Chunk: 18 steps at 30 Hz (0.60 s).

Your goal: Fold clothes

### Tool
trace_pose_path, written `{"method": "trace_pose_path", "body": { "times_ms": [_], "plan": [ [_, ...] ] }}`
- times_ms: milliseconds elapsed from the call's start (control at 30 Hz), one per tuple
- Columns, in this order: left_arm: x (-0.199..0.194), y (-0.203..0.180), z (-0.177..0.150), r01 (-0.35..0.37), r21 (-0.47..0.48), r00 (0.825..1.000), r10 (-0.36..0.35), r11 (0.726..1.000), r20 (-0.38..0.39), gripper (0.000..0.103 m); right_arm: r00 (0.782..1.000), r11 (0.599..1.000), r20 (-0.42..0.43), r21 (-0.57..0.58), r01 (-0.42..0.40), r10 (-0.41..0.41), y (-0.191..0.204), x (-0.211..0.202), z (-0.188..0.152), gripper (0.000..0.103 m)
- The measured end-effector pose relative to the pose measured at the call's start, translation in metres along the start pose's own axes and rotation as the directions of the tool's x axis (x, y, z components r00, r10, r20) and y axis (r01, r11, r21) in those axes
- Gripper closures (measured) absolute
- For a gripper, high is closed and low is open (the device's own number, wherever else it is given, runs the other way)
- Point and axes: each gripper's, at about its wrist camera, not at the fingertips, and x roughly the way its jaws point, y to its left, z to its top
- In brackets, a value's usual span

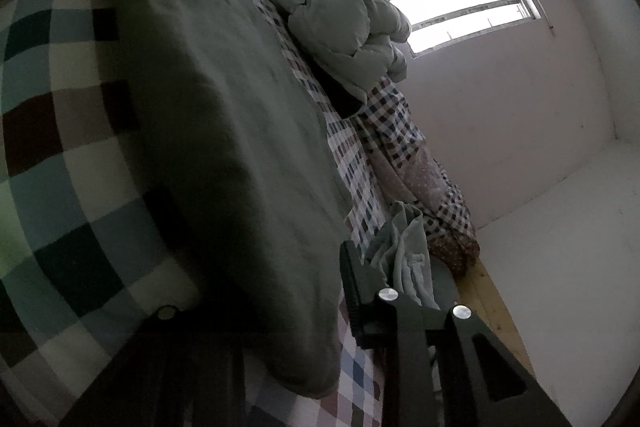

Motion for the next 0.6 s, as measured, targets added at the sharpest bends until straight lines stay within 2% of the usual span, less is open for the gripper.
{"method": "trace_pose_path", "body": {
  "times_ms": [200, 600],
  "plan": [
    [-0.002, 0.001, -0.003, -0.014, 0.008, 1.0, 0.014, 1.0, 0.0, 0.094, 1.0, 1.0, 0.0, -0.006, -0.01, 0.01, 0.003, -0.001, 0.0, 0.093],
    [-0.008, 0.014, -0.013, -0.019, 0.019, 1.0, 0.019, 1.0, -0.004, 0.094, 0.997, 0.996, -0.025, 0.043, -0.076, 0.077, -0.004, -0.007, 0.0, 0.1]
  ]
}}
